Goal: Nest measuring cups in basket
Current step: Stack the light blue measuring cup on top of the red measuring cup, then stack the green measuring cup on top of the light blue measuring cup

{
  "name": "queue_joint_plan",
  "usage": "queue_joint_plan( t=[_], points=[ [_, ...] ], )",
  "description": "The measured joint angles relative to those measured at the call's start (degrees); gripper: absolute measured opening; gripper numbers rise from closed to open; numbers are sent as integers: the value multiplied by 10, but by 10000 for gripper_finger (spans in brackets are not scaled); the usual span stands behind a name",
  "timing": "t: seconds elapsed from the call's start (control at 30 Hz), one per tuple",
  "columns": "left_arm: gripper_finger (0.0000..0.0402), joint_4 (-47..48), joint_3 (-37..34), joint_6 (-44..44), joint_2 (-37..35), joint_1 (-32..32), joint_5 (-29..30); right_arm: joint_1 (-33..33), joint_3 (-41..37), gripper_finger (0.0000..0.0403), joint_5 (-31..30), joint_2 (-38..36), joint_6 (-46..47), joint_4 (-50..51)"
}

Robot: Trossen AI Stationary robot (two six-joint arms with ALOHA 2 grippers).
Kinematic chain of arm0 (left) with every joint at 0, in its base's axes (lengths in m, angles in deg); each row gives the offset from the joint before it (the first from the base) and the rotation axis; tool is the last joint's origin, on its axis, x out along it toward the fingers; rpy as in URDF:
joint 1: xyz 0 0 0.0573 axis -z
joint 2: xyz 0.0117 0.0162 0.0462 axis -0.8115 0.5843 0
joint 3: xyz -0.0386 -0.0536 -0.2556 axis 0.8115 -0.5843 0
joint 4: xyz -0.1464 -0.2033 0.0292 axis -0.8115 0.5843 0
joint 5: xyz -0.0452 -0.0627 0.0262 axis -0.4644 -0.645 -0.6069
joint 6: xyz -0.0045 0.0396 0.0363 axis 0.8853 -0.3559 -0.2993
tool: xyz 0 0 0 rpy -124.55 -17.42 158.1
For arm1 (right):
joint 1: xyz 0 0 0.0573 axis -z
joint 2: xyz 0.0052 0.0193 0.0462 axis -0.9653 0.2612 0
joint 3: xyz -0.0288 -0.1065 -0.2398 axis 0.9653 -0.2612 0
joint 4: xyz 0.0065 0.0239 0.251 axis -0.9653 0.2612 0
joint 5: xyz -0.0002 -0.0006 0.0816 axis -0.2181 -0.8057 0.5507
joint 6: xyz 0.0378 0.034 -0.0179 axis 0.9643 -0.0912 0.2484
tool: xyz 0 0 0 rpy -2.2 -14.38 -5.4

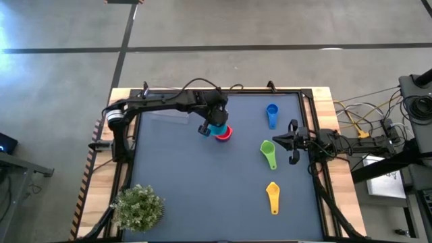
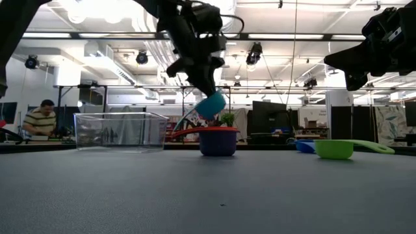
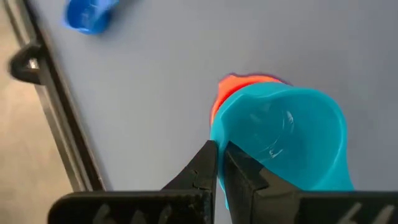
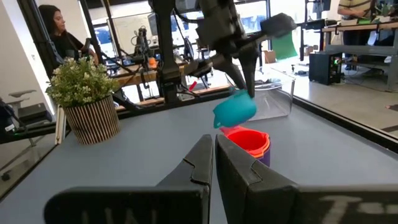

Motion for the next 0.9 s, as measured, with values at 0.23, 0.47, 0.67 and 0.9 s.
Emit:
queue_joint_plan(
  t=[0.23, 0.47, 0.67, 0.9],
  points=[
    [0, 19, 10, -12, 29, -6, -1, 0, 0, 9, 0, 0, 0, 0],
    [9, 22, 31, -15, 40, -8, -1, 0, 0, 9, 0, 0, 0, 0],
    [27, 28, 61, -37, 79, -7, -28, 0, 0, 9, 0, 0, 0, 0],
    [33, 90, 138, -31, 136, -7, -27, 0, 0, 9, 0, 0, 0, 0]
  ],
)
